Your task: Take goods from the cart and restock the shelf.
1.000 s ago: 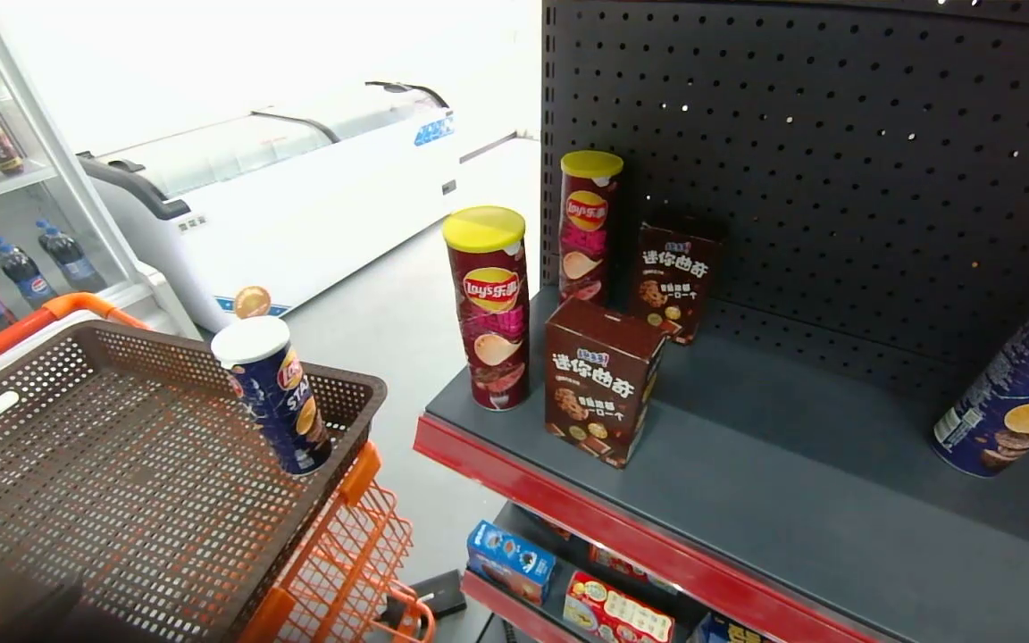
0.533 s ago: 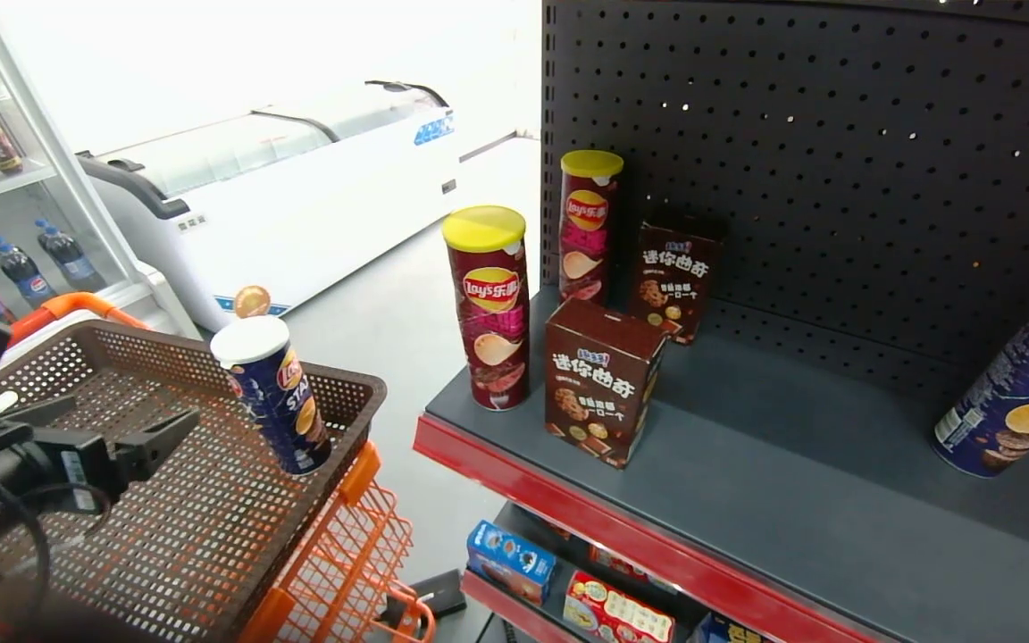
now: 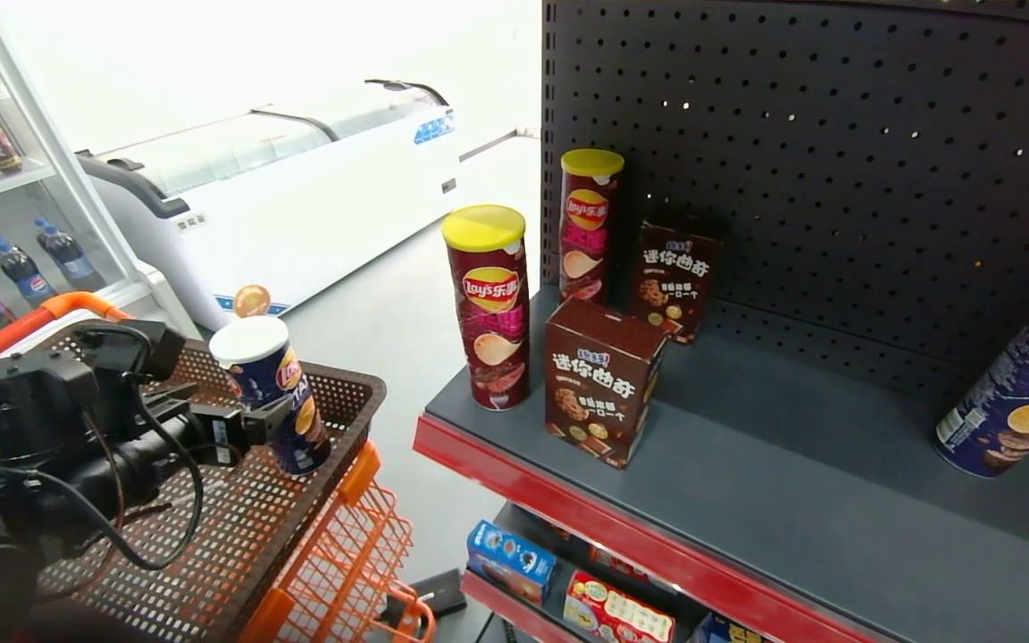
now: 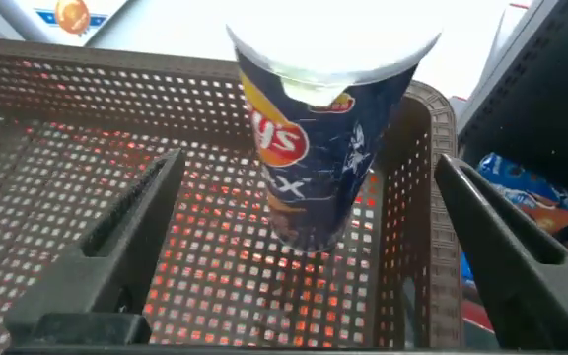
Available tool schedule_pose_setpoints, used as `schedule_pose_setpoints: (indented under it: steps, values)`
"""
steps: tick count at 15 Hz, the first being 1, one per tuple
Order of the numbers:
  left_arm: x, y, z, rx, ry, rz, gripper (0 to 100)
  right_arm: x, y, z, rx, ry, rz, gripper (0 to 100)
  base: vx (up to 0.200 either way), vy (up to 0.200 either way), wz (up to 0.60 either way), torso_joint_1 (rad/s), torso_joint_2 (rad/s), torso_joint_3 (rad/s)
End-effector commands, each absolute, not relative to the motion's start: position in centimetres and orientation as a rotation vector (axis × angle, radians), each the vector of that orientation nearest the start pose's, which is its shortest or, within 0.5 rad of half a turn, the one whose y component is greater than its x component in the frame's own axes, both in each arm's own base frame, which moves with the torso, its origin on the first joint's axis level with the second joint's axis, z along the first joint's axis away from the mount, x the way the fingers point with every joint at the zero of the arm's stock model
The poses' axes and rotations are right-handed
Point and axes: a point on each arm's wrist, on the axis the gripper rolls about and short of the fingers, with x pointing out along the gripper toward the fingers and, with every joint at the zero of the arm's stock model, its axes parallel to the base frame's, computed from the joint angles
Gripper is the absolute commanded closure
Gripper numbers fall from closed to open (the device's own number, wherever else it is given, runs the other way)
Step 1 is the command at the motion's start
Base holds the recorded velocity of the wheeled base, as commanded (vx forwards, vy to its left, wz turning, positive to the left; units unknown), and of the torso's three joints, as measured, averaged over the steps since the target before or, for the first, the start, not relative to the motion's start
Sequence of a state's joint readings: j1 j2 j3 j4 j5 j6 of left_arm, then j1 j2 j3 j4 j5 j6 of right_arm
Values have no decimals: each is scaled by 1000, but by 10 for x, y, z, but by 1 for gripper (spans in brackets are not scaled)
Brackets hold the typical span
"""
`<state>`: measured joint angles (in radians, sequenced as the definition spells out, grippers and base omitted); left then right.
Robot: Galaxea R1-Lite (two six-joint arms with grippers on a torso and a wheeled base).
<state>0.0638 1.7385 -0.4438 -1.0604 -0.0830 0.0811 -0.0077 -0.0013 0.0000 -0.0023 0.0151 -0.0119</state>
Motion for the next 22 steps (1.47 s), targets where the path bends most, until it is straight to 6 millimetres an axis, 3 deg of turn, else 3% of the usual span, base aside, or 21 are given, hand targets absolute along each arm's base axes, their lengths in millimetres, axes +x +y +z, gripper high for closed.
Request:
schedule_pose_setpoints:
  steps: [1,13,14,22]
  values:
    - [289,15,103,59,287,-34,0,-23,1,76,-12,-3,8,0,0,0,0,0,0,0]
    - [344,12,73,59,211,-50,0,-23,1,76,-12,-2,8,0,0,0,0,0,0,0]
    - [348,11,73,58,208,-53,100,-23,1,76,-12,-2,8,0,0,0,0,0,0,0]
    - [351,11,74,68,196,-54,100,-23,1,76,-12,-3,8,0,0,0,0,0,0,0]
